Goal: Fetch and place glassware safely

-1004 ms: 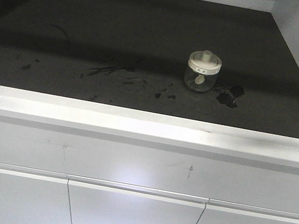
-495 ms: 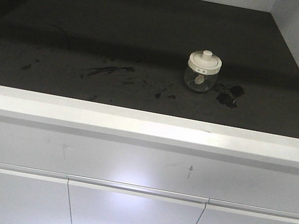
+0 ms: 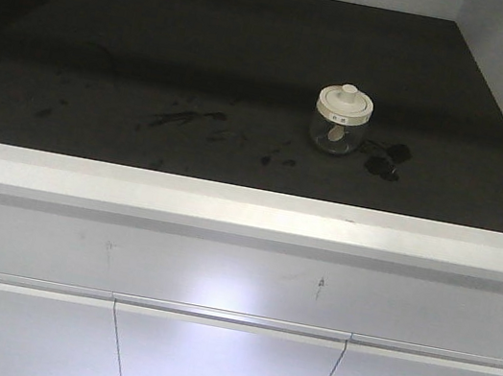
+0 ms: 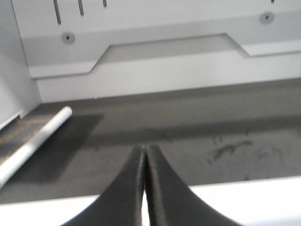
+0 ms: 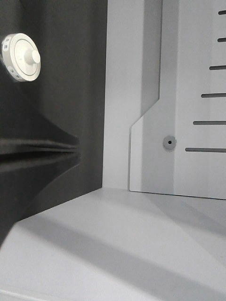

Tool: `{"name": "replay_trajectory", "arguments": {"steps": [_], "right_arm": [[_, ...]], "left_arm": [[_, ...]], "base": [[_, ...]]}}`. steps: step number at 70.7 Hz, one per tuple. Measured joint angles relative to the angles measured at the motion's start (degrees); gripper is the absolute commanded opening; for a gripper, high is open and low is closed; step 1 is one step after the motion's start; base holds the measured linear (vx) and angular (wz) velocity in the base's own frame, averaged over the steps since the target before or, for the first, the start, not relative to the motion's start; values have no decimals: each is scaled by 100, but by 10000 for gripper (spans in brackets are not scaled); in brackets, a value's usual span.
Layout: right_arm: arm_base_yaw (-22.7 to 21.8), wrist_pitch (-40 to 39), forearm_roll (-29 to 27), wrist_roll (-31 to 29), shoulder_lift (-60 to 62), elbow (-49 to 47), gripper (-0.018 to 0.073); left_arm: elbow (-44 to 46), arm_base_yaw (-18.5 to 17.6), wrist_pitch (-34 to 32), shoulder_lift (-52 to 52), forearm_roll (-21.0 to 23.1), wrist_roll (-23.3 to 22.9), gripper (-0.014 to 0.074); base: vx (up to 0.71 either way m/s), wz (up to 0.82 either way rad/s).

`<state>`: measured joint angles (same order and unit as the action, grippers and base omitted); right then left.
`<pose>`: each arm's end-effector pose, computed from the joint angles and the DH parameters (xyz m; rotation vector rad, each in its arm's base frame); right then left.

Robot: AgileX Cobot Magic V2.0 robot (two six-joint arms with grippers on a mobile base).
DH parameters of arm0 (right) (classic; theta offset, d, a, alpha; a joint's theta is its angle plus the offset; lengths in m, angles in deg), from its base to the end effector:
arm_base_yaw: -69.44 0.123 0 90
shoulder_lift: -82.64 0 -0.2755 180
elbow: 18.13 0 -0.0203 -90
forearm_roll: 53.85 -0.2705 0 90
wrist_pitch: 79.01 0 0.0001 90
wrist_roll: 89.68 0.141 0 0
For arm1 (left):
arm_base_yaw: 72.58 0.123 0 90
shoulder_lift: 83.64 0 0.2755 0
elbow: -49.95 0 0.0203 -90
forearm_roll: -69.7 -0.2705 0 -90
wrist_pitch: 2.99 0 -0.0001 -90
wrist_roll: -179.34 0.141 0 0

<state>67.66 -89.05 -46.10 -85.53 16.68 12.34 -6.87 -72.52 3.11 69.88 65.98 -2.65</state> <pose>0.2995 -0.0060 0.3730 -0.0413 1.5091 -0.0560 0.1607 0.0011 0.2990 0.0170 1.5601 0.0297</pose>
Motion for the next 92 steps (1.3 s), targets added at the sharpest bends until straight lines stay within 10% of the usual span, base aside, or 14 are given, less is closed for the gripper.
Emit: {"name": "replay_trajectory", "arguments": {"steps": [27,92], "right_arm": [[272,0,-4,1,0,0,-1],[272,-106,-4,1,-150,0,81]], "left_arm": [[-686,0,1326,1482,5,0,-7],[-762,0,1452,1591,32,-10,-7]], "base": [[0,0],[0,0]]}}
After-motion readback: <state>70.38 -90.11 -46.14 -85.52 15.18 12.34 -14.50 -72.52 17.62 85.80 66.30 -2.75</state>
